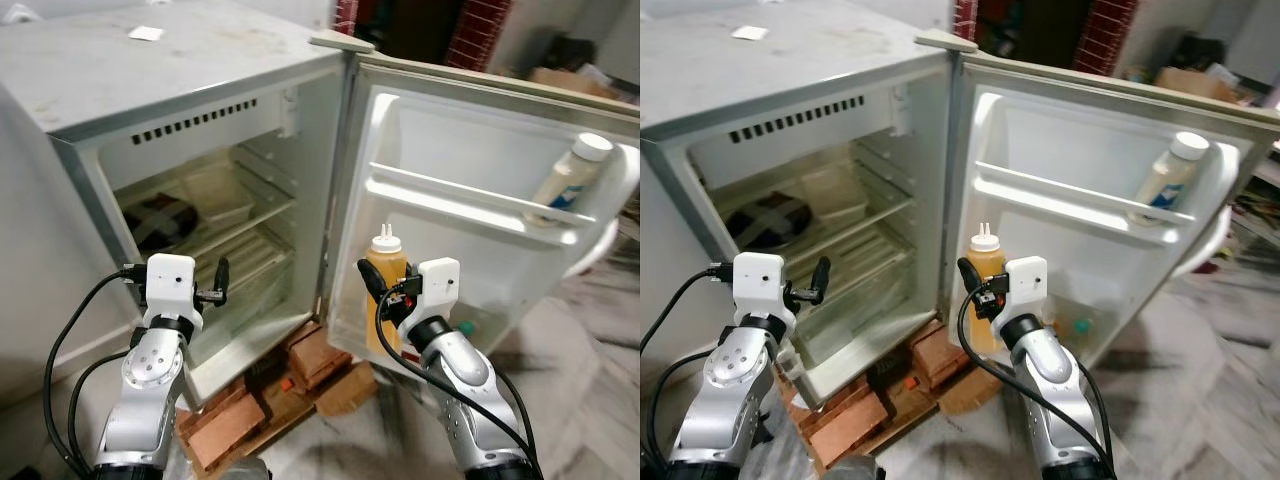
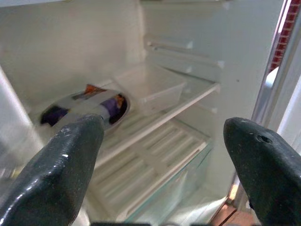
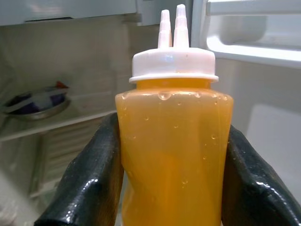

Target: Restocking fridge

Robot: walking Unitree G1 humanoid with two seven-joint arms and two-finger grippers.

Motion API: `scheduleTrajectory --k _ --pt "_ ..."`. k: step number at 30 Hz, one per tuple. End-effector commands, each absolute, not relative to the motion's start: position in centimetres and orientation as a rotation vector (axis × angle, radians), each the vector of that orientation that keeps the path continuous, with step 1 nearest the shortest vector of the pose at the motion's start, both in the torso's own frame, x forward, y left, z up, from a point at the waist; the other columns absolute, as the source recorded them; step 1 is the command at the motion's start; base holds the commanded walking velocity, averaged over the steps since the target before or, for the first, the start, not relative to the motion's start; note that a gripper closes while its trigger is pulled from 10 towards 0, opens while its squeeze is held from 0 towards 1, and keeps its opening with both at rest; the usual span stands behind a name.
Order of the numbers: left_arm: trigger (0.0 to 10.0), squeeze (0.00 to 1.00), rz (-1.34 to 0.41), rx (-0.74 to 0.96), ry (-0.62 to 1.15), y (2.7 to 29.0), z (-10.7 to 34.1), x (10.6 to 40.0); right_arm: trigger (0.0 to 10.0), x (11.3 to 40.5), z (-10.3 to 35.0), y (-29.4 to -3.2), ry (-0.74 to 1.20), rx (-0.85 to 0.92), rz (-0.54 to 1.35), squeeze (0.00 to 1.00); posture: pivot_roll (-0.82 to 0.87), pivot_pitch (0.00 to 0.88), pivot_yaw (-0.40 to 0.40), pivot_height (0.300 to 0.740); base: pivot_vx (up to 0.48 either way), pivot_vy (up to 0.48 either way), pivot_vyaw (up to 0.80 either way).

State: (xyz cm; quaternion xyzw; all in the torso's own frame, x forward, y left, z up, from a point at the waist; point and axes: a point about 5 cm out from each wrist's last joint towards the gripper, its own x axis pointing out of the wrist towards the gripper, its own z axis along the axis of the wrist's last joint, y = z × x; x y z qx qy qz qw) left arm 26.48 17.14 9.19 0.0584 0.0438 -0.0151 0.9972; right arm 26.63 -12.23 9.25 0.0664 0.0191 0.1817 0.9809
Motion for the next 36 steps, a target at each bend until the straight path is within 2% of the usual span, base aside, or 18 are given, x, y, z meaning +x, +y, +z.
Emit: scheduleTrajectory --k 1,5,10,17,18,22,29,36 --pt "10.0 0.0 -0.066 0.118 0.093 16.1 9.0 26.7 10.0 26.9 9.6 -12.9 0.025 0.111 0.357 0.0 0.09 0.0 -0.036 0.74 0.0 -0.48 0.79" --pt "10.0 0.0 -0.075 0.122 0.094 15.8 9.0 26.7 10.0 26.9 9.6 -12.9 0.027 0.119 0.359 0.0 0.09 0.0 -0.038 0.74 0.0 -0.48 0.69" --pt "10.0 0.0 -0.076 0.119 0.101 15.7 8.8 26.6 10.0 27.0 9.5 -12.8 0.033 0.131 0.363 0.0 0.1 0.0 -0.041 0.74 0.0 -0.48 0.0" --pt "10.0 0.0 -0.077 0.107 0.161 15.7 7.9 26.2 10.0 27.2 9.4 -12.3 0.041 0.118 0.416 0.0 0.11 0.0 -0.049 0.74 0.0 0.0 0.0" --pt "10.0 0.0 -0.148 0.044 0.216 15.2 7.3 25.7 10.0 27.4 9.5 -12.2 0.032 0.131 0.41 0.0 0.11 0.0 -0.05 0.74 0.0 0.0 0.0" --pt "10.0 0.0 -0.324 0.008 0.312 13.6 6.1 24.5 10.0 28.3 10.0 -11.6 0.017 0.149 0.429 0.0 0.11 0.0 -0.059 0.74 0.0 0.0 0.0" --pt "10.0 0.0 -0.362 0.021 0.349 13.2 5.8 24.2 10.0 28.9 10.6 -10.8 -0.011 0.137 0.489 0.0 0.12 0.0 -0.067 0.74 0.0 0.0 0.0" --pt "10.0 0.0 -0.445 0.054 0.377 12.6 5.7 23.6 10.0 29.1 10.9 -10.3 -0.031 0.137 0.514 0.0 0.12 0.0 -0.071 0.74 0.0 0.0 0.8"
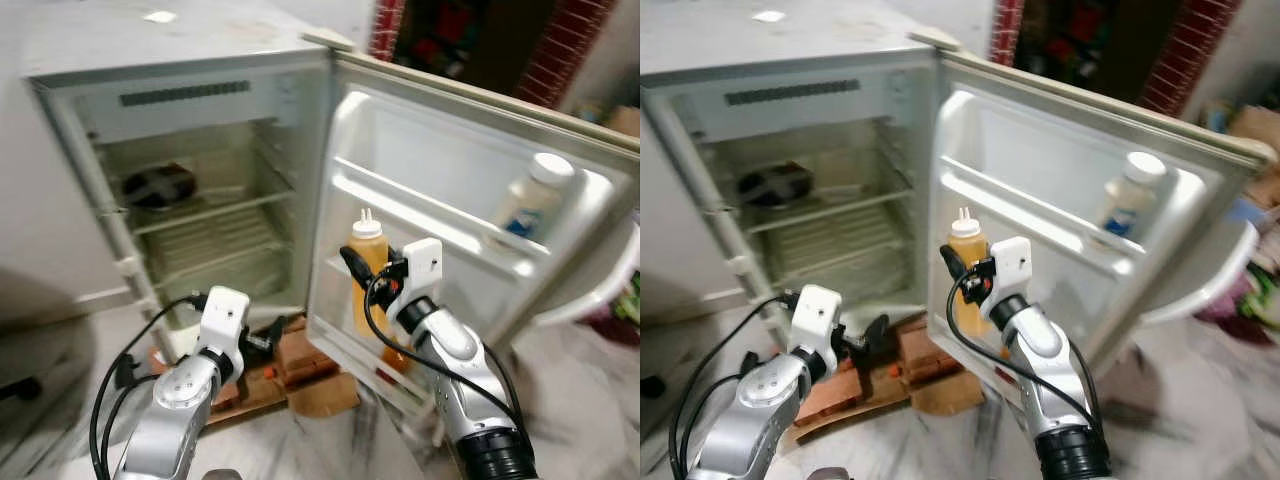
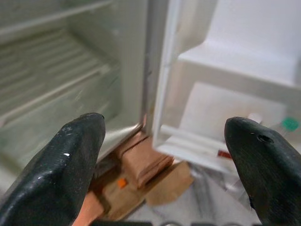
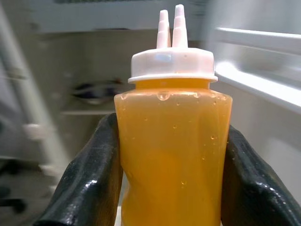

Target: Restocking fridge

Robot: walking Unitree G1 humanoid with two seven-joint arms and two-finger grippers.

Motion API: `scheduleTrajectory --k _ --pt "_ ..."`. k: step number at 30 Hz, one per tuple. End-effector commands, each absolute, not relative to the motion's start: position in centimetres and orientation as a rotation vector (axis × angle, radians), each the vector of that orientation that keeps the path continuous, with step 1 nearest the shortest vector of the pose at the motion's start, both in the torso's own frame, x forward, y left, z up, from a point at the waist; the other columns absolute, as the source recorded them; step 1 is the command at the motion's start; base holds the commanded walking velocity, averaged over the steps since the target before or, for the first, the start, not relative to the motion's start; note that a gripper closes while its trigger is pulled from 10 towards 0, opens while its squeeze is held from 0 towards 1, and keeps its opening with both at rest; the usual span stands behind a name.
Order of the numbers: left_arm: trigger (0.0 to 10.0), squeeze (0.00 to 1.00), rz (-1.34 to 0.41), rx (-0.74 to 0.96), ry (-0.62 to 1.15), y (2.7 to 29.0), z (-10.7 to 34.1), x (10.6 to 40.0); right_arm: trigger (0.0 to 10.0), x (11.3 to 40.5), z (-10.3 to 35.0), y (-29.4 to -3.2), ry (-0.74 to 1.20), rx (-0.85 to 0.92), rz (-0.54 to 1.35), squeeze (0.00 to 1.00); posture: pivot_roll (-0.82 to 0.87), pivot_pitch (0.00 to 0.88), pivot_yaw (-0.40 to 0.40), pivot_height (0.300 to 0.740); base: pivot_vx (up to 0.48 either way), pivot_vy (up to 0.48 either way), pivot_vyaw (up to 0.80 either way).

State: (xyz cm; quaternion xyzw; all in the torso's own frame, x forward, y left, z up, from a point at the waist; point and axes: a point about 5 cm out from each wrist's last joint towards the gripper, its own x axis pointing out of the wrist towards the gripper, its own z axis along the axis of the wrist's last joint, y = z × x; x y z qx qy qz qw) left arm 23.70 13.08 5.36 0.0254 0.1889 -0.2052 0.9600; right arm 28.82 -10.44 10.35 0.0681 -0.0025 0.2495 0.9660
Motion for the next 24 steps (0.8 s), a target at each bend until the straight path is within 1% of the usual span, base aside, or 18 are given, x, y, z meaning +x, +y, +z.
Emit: scheduleTrajectory --k 1,3,4,6,8,14,15,24 --pt "10.0 0.0 -0.496 0.06 0.392 12.2 5.6 23.2 10.0 29.2 11.0 -10.1 -0.034 0.142 0.518 0.0 0.12 0.0 -0.071 0.74 0.0 0.0 0.8" --pt "10.0 0.0 -0.558 0.061 0.416 11.7 5.5 22.7 10.0 29.2 11.0 -9.8 -0.038 0.146 0.523 0.0 0.12 0.0 -0.071 0.74 0.0 0.0 0.8" --pt "10.0 0.0 -0.558 0.061 0.416 11.7 5.5 22.7 10.0 29.2 11.0 -9.8 -0.038 0.146 0.523 0.0 0.12 0.0 -0.071 0.74 0.0 0.0 0.8" --pt "10.0 0.0 -0.616 0.076 0.46 11.3 5.1 22.1 10.0 29.2 11.1 -9.5 -0.046 0.146 0.538 0.0 0.12 0.0 -0.071 0.74 0.0 0.0 0.8" --pt "10.0 0.0 -0.648 0.087 0.466 11.1 5.0 21.8 10.0 29.2 11.1 -9.3 -0.049 0.145 0.544 0.0 0.12 0.0 -0.074 0.74 0.0 0.0 0.8" --pt "10.0 0.0 -0.668 0.122 0.432 11.0 5.3 22.3 10.0 29.9 11.8 -8.6 -0.07 0.164 0.554 0.0 0.12 0.0 -0.085 0.74 0.0 0.0 0.79" --pt "10.0 0.0 -0.667 0.123 0.419 10.9 5.5 22.6 10.0 30.1 11.9 -8.4 -0.072 0.187 0.546 0.0 0.12 0.0 -0.085 0.74 0.0 0.0 0.0" --pt "10.0 0.0 -0.698 0.058 0.357 10.3 6.9 24.5 10.0 32.3 13.6 -6.3 -0.142 0.191 0.537 0.0 0.12 0.0 -0.093 0.74 0.0 0.0 0.0"
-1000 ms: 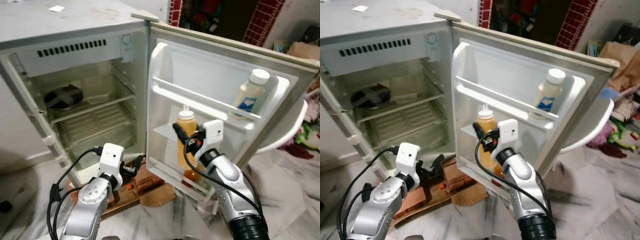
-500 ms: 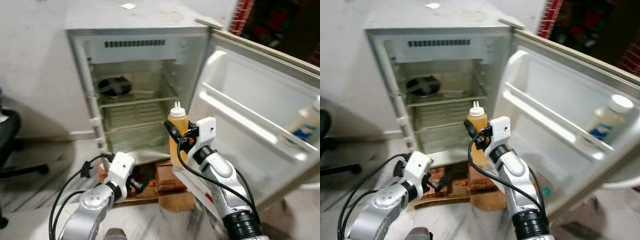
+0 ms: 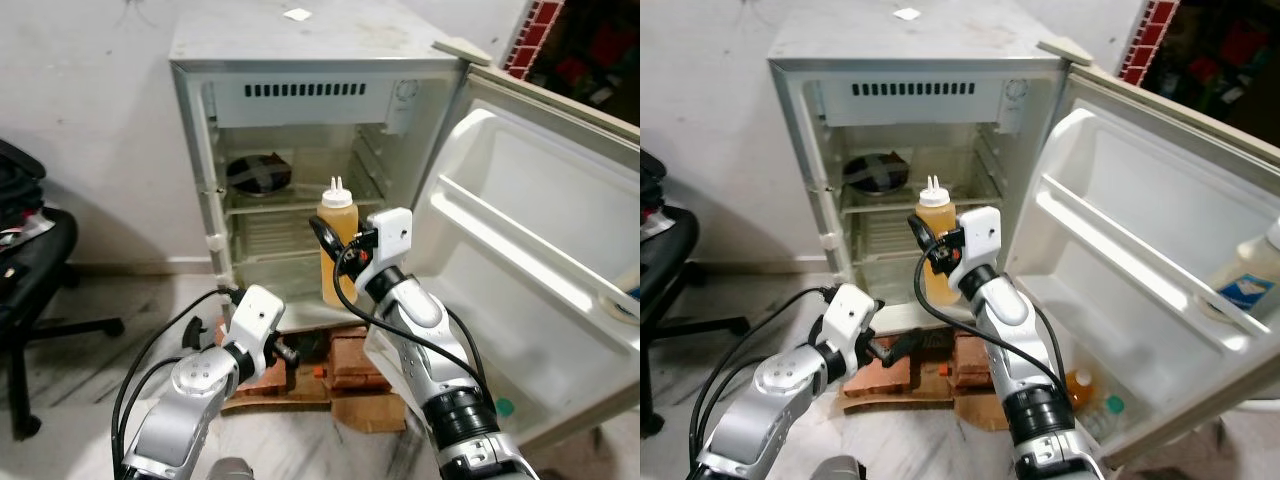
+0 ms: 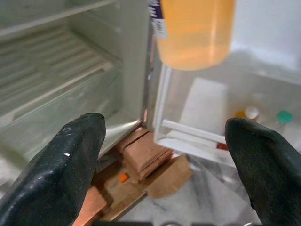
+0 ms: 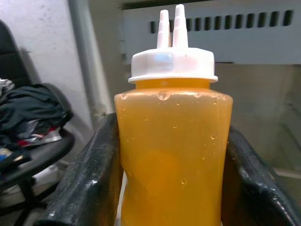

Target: Restocking fridge

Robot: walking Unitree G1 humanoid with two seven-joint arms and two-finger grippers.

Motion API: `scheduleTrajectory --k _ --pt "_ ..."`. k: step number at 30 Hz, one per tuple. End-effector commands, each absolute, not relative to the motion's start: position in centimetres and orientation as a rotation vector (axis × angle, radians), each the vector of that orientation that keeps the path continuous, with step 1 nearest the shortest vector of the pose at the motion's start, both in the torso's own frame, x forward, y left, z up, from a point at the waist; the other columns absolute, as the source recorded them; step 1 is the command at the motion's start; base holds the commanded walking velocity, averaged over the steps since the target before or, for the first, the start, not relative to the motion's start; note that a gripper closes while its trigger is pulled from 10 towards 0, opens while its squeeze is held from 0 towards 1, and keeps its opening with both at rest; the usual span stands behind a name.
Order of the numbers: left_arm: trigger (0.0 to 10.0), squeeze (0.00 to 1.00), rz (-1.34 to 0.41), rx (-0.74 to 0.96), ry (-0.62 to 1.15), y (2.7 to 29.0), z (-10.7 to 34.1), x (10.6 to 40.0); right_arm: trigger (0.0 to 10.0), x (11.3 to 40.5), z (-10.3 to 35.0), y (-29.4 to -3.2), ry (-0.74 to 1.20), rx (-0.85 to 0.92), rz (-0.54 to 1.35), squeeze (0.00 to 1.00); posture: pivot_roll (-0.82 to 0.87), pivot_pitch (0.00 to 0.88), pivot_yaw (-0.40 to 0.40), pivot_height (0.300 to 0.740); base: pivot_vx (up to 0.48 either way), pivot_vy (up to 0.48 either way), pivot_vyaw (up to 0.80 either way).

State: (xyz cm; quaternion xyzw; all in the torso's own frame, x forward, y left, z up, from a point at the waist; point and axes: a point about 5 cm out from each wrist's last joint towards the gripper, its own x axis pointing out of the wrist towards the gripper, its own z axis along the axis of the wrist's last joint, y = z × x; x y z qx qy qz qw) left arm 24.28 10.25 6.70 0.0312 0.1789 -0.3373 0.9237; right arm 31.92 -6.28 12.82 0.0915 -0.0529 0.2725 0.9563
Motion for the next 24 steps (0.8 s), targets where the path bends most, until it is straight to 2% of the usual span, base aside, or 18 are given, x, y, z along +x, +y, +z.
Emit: scheduleTrajectory --k 1,7,14,19,24 --pt "10.0 0.0 -0.7 0.028 0.333 10.0 7.3 24.9 10.0 32.8 13.9 -5.8 -0.139 0.227 0.529 0.0 0.13 0.0 -0.096 0.74 0.0 0.0 0.0" --pt "10.0 0.0 -0.675 -0.095 0.292 8.7 8.2 26.6 10.0 33.3 14.6 -3.9 -0.086 0.428 0.526 0.0 0.13 0.0 -0.1 0.74 0.0 0.0 0.0" --pt "10.0 0.0 -0.66 -0.133 0.2 7.6 9.6 28.3 10.0 33.0 14.8 -2.5 -0.034 0.557 0.561 0.0 0.12 0.0 -0.1 0.74 0.0 0.0 0.0" --pt "10.0 0.0 -0.631 -0.109 0.18 7.8 9.7 29.1 10.0 32.7 14.8 -2.4 -0.005 0.598 0.605 0.0 0.11 0.0 -0.097 0.74 0.0 0.0 0.0" --pt "10.0 0.0 -0.541 -0.084 0.193 9.2 8.9 30.2 10.0 32.4 14.9 -3.0 0.021 0.622 0.638 0.0 0.1 0.0 -0.095 0.74 0.0 0.0 0.0"
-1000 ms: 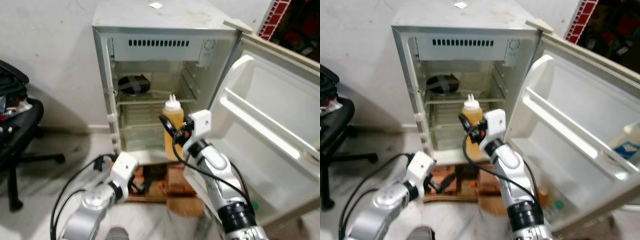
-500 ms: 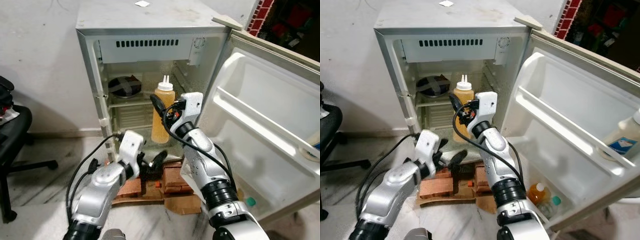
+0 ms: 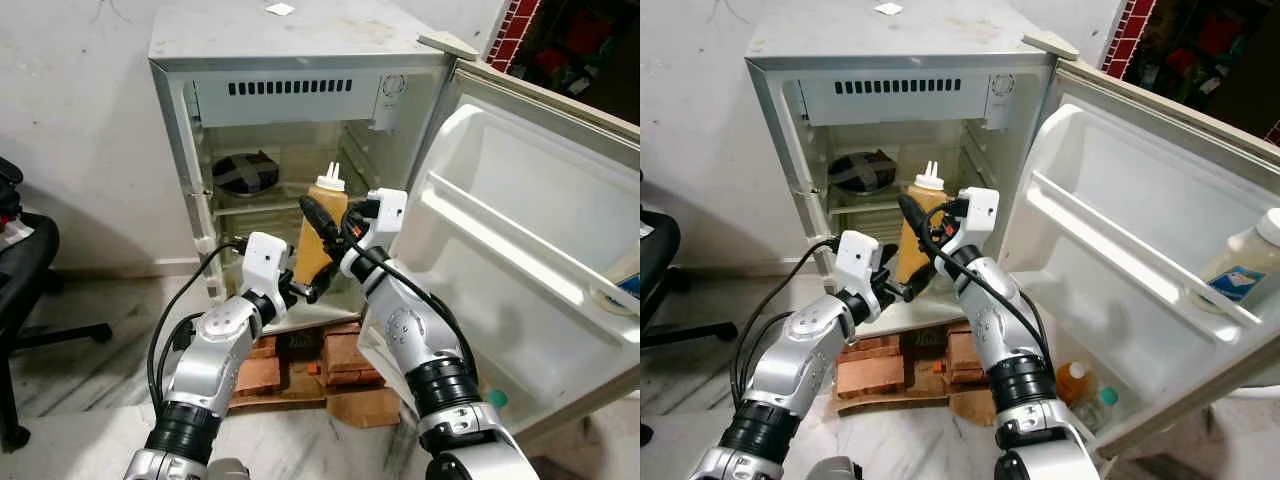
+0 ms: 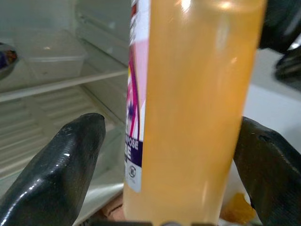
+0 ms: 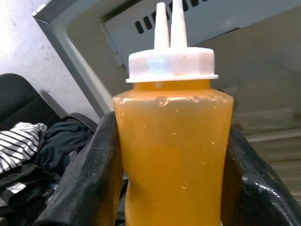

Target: Restocking fridge

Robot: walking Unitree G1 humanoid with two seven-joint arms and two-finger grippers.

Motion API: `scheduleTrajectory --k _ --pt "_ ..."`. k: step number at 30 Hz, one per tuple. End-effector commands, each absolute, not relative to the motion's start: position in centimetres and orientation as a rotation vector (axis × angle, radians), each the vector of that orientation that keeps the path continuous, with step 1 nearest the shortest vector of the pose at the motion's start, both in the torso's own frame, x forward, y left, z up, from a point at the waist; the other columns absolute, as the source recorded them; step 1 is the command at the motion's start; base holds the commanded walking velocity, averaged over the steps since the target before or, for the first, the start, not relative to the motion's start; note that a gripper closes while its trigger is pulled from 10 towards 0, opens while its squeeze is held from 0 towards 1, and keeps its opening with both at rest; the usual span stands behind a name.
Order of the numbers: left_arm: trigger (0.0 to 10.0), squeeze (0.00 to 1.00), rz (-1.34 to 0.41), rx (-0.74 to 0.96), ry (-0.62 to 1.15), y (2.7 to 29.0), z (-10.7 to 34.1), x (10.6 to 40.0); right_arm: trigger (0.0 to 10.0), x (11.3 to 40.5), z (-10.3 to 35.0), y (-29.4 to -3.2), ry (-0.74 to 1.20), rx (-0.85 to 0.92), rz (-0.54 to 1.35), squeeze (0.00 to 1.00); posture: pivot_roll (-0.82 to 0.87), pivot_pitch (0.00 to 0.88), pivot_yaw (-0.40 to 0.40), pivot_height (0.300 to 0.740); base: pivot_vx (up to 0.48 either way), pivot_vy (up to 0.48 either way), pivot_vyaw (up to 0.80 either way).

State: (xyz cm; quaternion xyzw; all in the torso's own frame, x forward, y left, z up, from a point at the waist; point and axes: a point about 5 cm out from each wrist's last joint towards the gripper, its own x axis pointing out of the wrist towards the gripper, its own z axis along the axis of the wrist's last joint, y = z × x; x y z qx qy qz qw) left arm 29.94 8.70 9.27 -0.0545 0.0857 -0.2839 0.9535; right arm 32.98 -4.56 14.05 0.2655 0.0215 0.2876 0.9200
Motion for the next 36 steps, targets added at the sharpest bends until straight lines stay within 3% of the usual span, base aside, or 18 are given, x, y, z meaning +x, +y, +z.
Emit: scheduleTrajectory --k 1,11,24,32,36 --pt "10.0 0.0 -0.53 -0.076 0.195 9.4 8.8 30.2 10.0 32.3 14.9 -3.0 0.022 0.621 0.648 0.0 0.1 0.0 -0.095 0.74 0.0 0.0 0.0" --pt "10.0 0.0 -0.462 -0.024 0.189 11.4 8.0 30.8 10.0 31.9 15.3 -4.5 0.044 0.612 0.717 0.0 0.1 0.0 -0.096 0.74 0.0 0.0 0.0" --pt "10.0 0.0 -0.464 -0.005 0.18 11.4 7.6 30.9 10.0 31.3 15.5 -4.9 0.035 0.603 0.736 0.0 0.1 0.0 -0.091 0.74 0.0 0.0 0.0" --pt "10.0 0.0 -0.479 0.002 0.171 11.1 7.6 30.4 10.0 31.8 14.8 -6.8 -0.042 0.362 0.578 0.0 0.1 0.0 -0.086 0.74 0.0 0.0 0.0" --pt "10.0 0.0 -0.502 -0.023 0.179 10.7 7.2 28.3 10.0 32.1 14.0 -8.6 -0.036 0.25 0.454 0.0 0.1 0.0 -0.076 0.74 0.0 0.0 0.0"
